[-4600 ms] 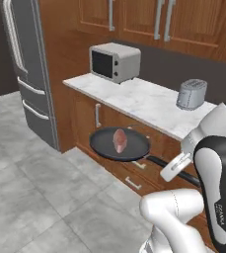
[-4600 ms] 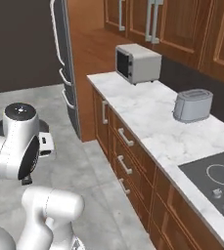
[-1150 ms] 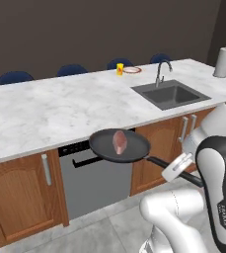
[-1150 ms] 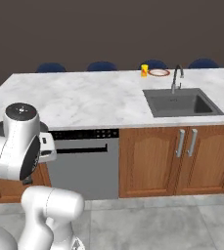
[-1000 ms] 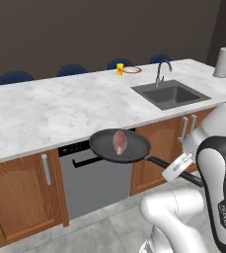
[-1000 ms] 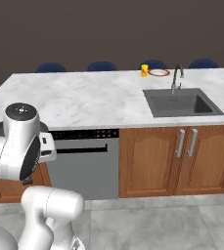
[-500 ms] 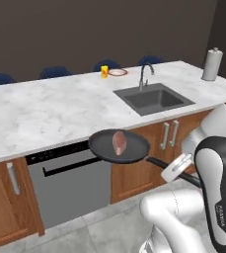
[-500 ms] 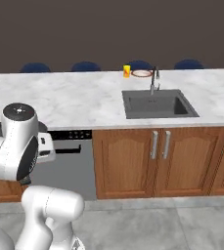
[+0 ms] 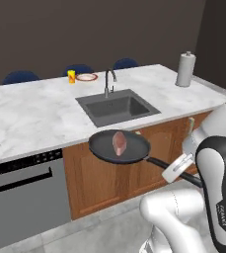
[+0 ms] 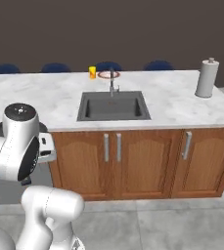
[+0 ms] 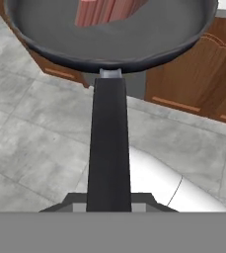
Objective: Pick up the pan with the steak in it and place it on the dining table. Then place the steak on the plate.
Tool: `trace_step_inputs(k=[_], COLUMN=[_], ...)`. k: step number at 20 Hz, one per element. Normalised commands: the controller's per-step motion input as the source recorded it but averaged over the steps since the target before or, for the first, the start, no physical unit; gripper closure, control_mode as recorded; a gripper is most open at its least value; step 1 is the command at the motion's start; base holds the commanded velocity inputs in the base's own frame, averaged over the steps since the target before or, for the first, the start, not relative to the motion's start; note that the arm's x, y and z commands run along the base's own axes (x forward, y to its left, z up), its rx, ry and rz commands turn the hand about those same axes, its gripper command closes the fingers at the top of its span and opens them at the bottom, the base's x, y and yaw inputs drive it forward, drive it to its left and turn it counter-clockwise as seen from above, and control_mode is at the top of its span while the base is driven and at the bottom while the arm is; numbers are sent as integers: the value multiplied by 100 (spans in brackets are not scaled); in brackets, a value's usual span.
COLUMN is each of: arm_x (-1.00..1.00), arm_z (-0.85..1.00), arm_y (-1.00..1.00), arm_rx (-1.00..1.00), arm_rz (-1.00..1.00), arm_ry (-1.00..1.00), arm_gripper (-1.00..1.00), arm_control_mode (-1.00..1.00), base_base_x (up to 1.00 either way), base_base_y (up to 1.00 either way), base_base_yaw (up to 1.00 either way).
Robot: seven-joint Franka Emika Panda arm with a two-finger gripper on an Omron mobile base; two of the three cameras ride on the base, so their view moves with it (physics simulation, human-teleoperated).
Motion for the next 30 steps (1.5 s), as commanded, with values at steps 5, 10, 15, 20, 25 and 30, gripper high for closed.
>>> trace_step_inputs(k=[5, 10, 15, 20, 25, 30], arm_x=[0, 0, 0, 0, 0, 0], arm_z=[0, 0, 0, 0, 0, 0], arm_y=[0, 0, 0, 0, 0, 0], arm_rx=[0, 0, 0, 0, 0, 0], arm_rz=[0, 0, 0, 0, 0, 0], arm_ry=[0, 0, 0, 0, 0, 0], arm_gripper=[100, 100, 100, 100, 100, 100], arm_control_mode=[100, 100, 100, 100, 100, 100], base_base_x=[55, 57, 58, 59, 60, 60], base_base_y=[-100, -100, -100, -100, -100, -100], base_base_yaw=[0, 0, 0, 0, 0, 0])
